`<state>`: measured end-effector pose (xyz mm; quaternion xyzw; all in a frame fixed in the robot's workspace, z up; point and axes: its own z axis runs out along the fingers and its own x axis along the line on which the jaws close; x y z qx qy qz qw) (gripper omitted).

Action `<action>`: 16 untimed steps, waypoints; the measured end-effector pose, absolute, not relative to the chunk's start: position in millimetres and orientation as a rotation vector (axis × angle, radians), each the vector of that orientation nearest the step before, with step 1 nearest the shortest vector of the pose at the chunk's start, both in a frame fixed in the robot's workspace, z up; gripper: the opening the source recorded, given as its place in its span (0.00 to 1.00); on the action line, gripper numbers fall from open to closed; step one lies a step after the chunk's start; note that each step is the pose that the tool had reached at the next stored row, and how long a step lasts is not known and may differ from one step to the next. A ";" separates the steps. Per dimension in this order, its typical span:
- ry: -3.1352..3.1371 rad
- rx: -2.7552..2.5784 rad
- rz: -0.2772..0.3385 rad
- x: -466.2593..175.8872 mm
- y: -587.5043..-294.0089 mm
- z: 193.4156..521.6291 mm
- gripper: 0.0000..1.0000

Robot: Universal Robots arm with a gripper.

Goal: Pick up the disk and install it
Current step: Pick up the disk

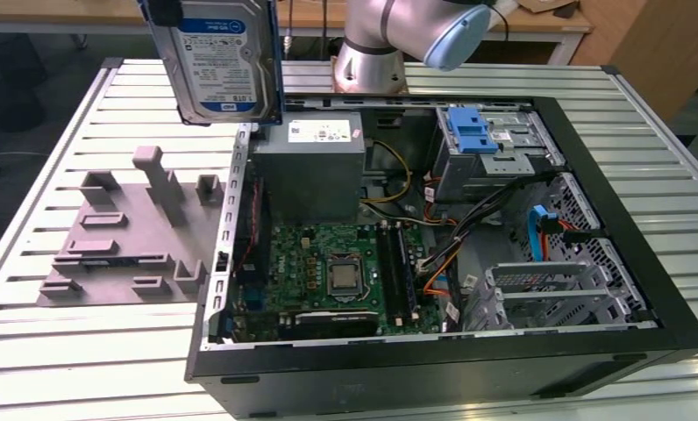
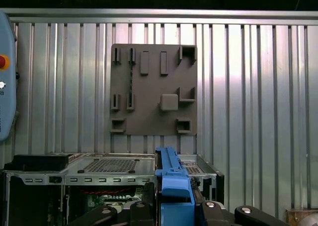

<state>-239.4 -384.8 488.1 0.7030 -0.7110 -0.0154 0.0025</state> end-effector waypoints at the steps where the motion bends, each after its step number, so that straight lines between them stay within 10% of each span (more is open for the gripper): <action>1: -2.230 2.205 -0.048 -239.1 -384.8 488.1 0.36; 16: -2.230 2.205 -0.048 -228.5 -384.8 488.1 0.36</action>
